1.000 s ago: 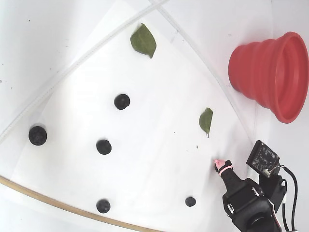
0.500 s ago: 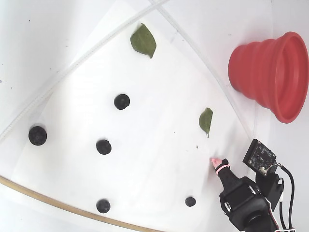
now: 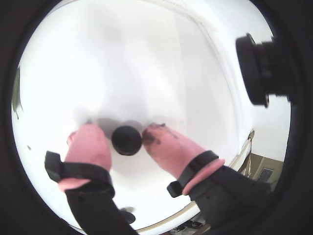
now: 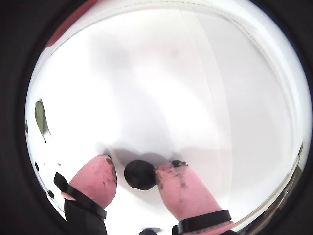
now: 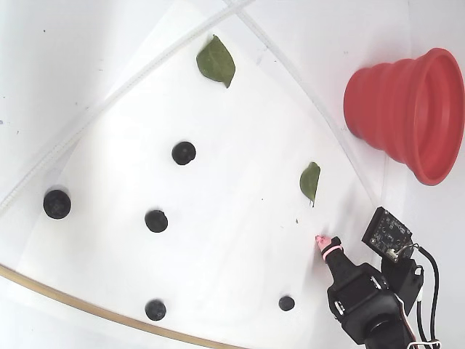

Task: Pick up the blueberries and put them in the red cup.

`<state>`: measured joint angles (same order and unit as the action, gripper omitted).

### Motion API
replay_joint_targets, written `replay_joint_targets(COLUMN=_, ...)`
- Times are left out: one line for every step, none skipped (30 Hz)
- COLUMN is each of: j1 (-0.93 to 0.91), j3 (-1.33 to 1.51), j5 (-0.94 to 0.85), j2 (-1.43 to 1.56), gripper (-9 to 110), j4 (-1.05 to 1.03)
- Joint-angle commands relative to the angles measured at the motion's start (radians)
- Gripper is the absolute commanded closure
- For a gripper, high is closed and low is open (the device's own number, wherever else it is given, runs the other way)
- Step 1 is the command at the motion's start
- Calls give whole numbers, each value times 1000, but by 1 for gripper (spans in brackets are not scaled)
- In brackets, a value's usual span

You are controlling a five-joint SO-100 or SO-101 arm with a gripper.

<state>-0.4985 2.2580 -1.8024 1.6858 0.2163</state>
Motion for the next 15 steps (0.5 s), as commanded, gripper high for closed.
replay_joint_targets(j1=-15, j3=-35, j5=-8, j2=17, gripper=87, j4=26)
replay_joint_targets(j1=-15, j3=-32, j5=-8, j2=17, gripper=87, j4=26)
replay_joint_targets(j1=-15, j3=-29, j5=-8, j2=17, gripper=88, j4=26)
replay_joint_targets(j1=-14, j3=-25, j5=-9, j2=17, gripper=88, j4=26)
replay_joint_targets(j1=-14, j3=-18, j5=-9, j2=21, gripper=88, j4=26)
replay_joint_targets(j1=-12, j3=-14, j5=-11, j2=25, gripper=88, j4=26)
replay_joint_targets(j1=-12, j3=-14, j5=-11, j2=25, gripper=89, j4=26)
replay_joint_targets(j1=-12, j3=-12, j5=-11, j2=25, gripper=89, j4=26)
replay_joint_targets(j1=-12, j3=-11, j5=-11, j2=25, gripper=89, j4=26)
replay_joint_targets(j1=-12, j3=-8, j5=-12, j2=25, gripper=90, j4=26)
replay_joint_targets(j1=-12, j3=-5, j5=-14, j2=25, gripper=90, j4=26)
replay_joint_targets(j1=-12, j3=-3, j5=-14, j2=23, gripper=90, j4=26)
replay_joint_targets(j1=-12, j3=-2, j5=-17, j2=23, gripper=90, j4=26)
replay_joint_targets(j1=-12, j3=2, j5=-17, j2=21, gripper=90, j4=26)
replay_joint_targets(j1=-12, j3=2, j5=-17, j2=20, gripper=90, j4=26)
